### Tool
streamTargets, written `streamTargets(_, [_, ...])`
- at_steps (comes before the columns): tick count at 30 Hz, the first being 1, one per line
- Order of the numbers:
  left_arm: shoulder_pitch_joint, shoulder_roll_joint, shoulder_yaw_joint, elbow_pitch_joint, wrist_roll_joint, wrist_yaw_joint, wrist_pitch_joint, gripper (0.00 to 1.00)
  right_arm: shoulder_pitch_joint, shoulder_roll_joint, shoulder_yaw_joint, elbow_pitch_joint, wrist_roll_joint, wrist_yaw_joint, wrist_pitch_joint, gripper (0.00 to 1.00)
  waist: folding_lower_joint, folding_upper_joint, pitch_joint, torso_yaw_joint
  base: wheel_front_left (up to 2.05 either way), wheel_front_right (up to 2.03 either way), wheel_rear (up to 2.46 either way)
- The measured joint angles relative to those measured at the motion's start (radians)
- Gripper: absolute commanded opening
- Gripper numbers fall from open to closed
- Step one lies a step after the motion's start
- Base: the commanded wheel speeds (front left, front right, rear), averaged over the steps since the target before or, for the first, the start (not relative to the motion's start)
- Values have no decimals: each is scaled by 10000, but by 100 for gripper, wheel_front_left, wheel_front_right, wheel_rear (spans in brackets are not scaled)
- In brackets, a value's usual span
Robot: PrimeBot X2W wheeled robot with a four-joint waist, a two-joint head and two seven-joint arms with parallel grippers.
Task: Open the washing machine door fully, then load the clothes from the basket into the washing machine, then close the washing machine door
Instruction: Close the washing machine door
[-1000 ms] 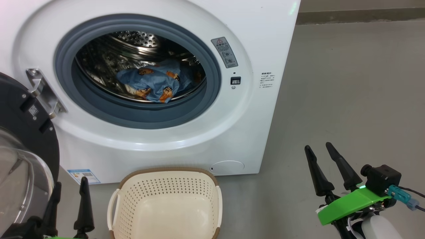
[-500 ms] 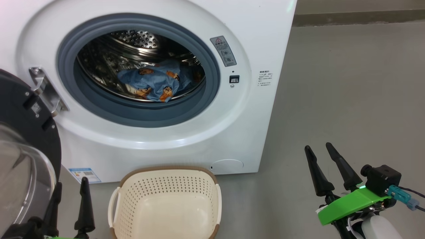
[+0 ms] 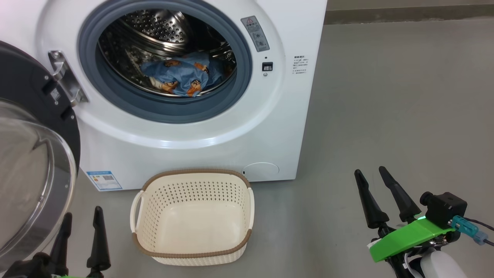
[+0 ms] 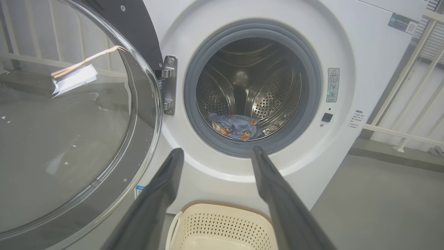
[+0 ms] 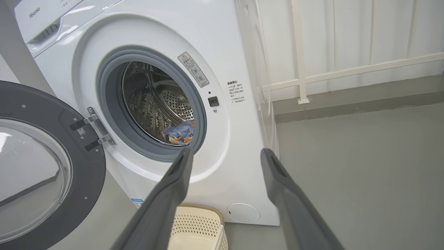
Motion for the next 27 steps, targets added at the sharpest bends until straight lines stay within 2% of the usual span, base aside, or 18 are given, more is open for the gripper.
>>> streamTargets(27, [2,-63,10,38,100,-35,0,100,3,-107,63,35,44,0,2,100,0,0,-79,10,-8,8,0])
